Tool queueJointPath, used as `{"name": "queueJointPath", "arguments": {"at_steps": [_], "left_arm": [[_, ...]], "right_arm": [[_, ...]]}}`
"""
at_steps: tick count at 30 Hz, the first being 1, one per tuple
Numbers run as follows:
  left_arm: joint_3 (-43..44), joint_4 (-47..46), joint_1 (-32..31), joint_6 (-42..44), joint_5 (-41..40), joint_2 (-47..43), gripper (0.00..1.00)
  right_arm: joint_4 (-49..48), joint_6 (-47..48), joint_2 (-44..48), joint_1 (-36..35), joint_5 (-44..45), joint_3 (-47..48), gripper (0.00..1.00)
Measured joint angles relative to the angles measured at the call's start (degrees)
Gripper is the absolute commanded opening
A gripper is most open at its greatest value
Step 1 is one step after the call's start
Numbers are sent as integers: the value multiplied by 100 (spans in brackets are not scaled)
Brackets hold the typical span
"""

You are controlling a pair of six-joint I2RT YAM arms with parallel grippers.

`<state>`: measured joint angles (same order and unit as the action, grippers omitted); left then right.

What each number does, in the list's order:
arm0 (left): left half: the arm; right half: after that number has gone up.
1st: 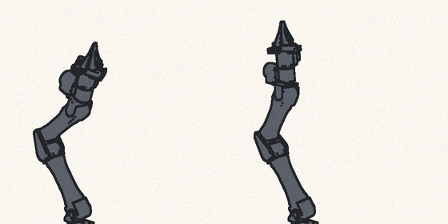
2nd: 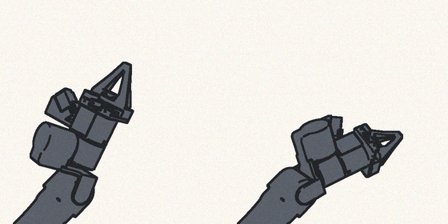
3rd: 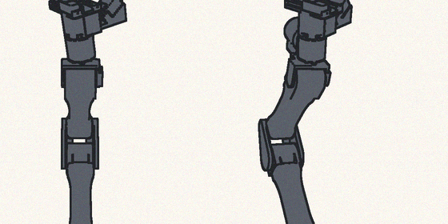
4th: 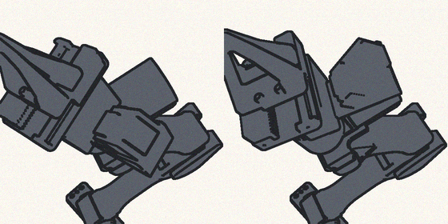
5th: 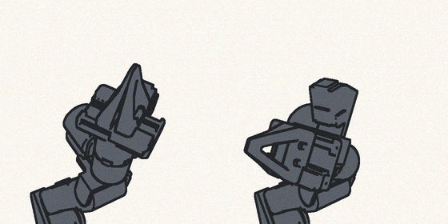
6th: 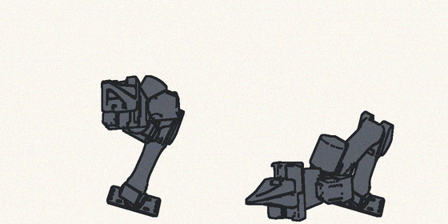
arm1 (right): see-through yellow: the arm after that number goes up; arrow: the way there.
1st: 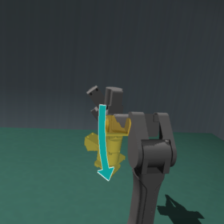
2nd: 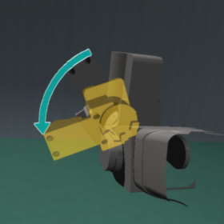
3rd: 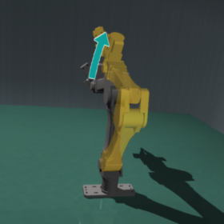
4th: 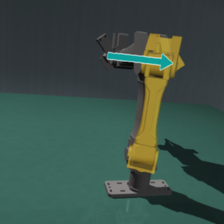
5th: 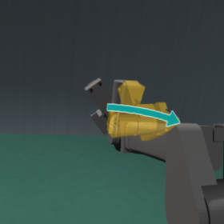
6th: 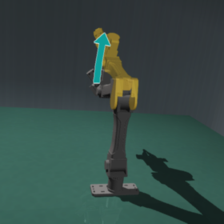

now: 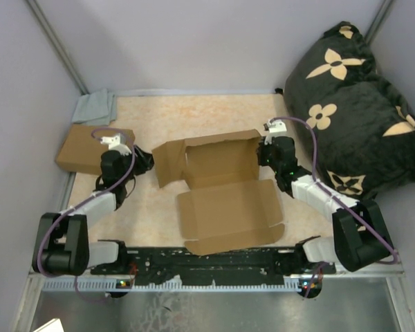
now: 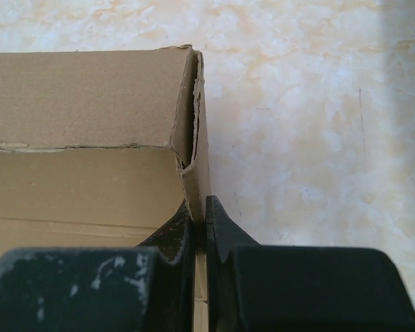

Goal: Fold the paper box

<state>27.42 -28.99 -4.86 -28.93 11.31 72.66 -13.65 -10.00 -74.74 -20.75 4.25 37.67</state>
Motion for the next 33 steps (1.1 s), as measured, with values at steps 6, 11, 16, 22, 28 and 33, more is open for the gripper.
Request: {"name": "queueJointPath", "arguments": {"at_steps": [6,11,16,22,28,33], "left_arm": [[-1025,-317,-68,-90,463,-577,54],[-1325,-520,-588,39,577,-1488,55],[-1281,-485,-1703,385,378,-1919,55],[-1067,-348,-2170,669,122,-1519,56],[-883,-87,-2581,879,-350,-1322,56],[-560,81,-2879,1014,-807,-1154,56]], "right_arm": [[133,-2,-17,4,-120,83,0],[144,-2,-52,4,-181,114,1],[149,-2,-52,4,-205,114,1],[153,2,-52,4,-227,114,1],[199,35,-17,4,-330,114,1],[315,22,66,4,-442,92,1]]}}
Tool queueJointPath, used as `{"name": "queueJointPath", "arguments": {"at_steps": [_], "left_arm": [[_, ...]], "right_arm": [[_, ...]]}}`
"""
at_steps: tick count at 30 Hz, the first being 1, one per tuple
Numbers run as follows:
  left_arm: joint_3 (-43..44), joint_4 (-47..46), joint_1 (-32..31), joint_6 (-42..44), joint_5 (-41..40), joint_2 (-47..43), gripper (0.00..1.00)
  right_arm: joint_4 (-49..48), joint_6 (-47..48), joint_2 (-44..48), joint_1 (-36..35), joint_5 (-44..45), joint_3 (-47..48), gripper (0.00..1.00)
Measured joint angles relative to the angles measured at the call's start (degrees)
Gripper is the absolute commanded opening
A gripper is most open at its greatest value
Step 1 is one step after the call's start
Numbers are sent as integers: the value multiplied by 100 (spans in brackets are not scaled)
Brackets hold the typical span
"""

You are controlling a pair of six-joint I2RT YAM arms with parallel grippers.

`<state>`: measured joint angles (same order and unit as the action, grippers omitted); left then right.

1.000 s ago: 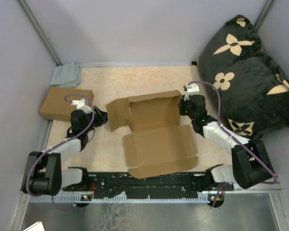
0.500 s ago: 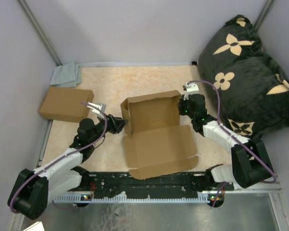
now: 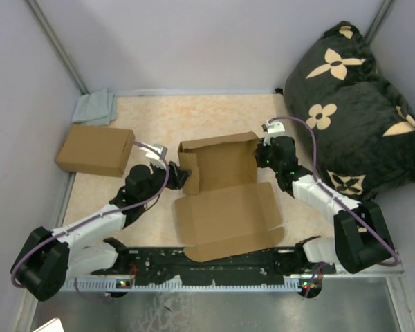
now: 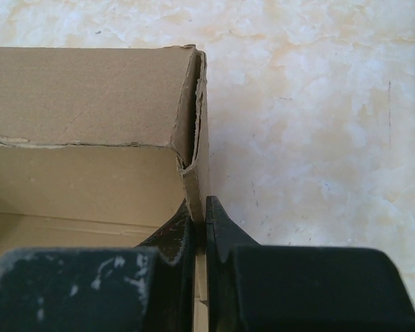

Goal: Fold the paper box

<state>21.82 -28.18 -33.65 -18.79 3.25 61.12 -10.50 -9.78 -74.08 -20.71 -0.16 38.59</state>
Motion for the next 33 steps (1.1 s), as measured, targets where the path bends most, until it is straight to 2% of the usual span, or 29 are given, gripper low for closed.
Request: {"name": "queueJointPath", "arguments": {"at_steps": [9,12,18,20,21,26,30,33], "left_arm": [[741,654,-527,87,-1290,621,54],[970,892,-715,85,-1838,859,48],[1366,1403,-1051,81,-2879,1322,23],[1537,1622,-1139,87,-3215,1512,3],[1631,1740,-1169,81,-3379,1613,0],[2433,2643,-1449,-232,-4529,2262,0],[3416,3838,-1700,-1021,-5480,2968,0],[3713,4417,-1871,-1563,-5930,3237,0]], "right_arm": [[-83,-140,444,-17,-114,-417,0],[-59,-192,636,-81,-90,-564,0],[-22,-262,957,-332,240,-780,0],[42,-295,1023,-466,422,-796,0],[79,-317,1040,-531,525,-796,0],[168,-520,1054,-710,903,-782,0],[234,-811,1054,-758,1128,-769,1],[334,-1014,1054,-791,1220,-726,2]]}}
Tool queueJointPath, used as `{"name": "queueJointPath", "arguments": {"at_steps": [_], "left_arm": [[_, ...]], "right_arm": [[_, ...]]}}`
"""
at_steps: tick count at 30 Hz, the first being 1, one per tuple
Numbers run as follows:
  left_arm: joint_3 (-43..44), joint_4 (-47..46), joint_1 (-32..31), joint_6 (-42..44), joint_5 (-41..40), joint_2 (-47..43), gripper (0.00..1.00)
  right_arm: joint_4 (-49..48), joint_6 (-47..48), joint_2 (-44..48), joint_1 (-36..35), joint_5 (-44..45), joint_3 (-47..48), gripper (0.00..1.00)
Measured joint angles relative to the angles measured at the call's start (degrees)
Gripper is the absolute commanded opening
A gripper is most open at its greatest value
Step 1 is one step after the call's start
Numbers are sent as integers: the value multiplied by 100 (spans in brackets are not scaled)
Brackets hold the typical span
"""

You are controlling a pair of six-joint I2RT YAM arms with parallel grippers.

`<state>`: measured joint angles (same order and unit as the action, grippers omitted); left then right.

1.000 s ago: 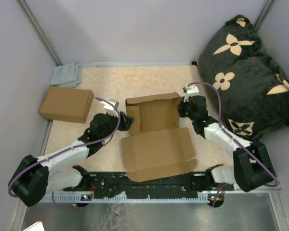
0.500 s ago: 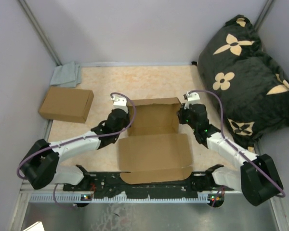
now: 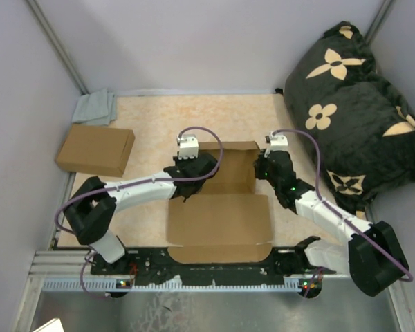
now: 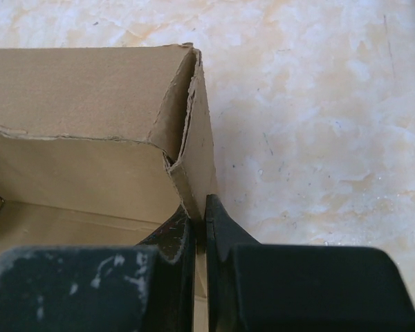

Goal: Fold the paper box

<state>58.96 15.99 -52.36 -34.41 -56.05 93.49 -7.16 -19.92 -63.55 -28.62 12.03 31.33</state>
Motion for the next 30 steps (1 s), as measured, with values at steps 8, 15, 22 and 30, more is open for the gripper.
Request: {"name": "queueJointPath", "arguments": {"at_steps": [8,15,22,30], "left_arm": [[-177,337,-229,-442,-260,-166,27],[-573,306,-227,-122,251,-715,34],[-627,208,-227,177,640,-1268,34],[-629,348,-225,437,1392,-1928,33]], "right_arm": [[232,-234,-35,-26,26,122,3],[529,-339,-317,-24,48,448,3],[693,-402,-608,-24,74,730,4],[844,-422,-763,-24,87,909,12]]}}
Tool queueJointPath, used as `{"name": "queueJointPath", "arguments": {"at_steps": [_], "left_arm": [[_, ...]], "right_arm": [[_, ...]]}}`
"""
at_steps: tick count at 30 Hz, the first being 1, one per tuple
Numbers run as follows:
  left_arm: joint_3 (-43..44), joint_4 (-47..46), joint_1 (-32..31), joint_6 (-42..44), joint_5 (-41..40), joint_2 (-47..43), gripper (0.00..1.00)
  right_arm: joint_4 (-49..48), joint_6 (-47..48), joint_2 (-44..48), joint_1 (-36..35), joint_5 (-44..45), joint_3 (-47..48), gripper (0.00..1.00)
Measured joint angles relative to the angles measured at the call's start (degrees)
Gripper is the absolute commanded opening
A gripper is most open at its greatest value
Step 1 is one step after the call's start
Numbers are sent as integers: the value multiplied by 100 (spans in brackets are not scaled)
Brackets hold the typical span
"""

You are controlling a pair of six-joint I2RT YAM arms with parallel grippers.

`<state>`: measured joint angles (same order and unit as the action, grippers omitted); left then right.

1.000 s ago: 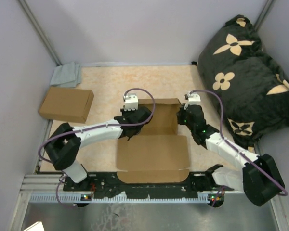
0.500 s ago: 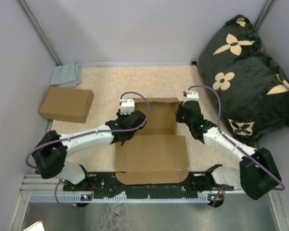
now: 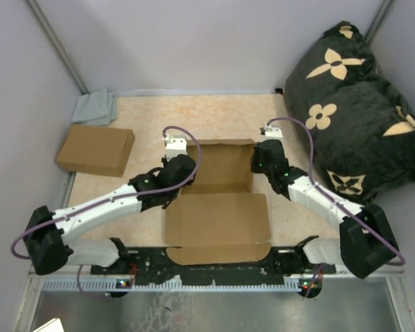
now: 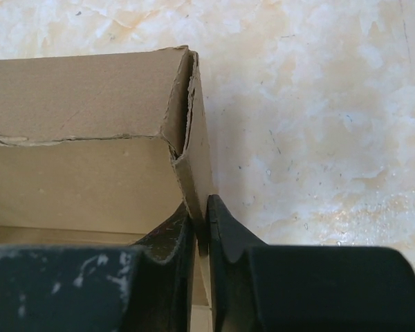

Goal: Fold the paper box

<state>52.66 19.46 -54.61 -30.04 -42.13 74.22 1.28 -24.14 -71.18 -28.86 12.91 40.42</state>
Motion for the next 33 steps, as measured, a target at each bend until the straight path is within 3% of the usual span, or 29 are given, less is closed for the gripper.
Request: {"name": "queueJointPath", "arguments": {"at_steps": [6,13,28,33], "left_arm": [[35,592,-2,164,557,-846,35],[411,1624,-2,269,603,-1871,36],[-415,2267,0,219,-531,-2942,44],[-645,2310,0,138,-728,-3309,44]], "right_arm": [[181,-9,-334,-9,-122,291,25],[459,-11,-750,-17,-356,398,37],[1073,146,-595,-24,-824,393,47],[1517,474,-623,44,-719,870,52]]}}
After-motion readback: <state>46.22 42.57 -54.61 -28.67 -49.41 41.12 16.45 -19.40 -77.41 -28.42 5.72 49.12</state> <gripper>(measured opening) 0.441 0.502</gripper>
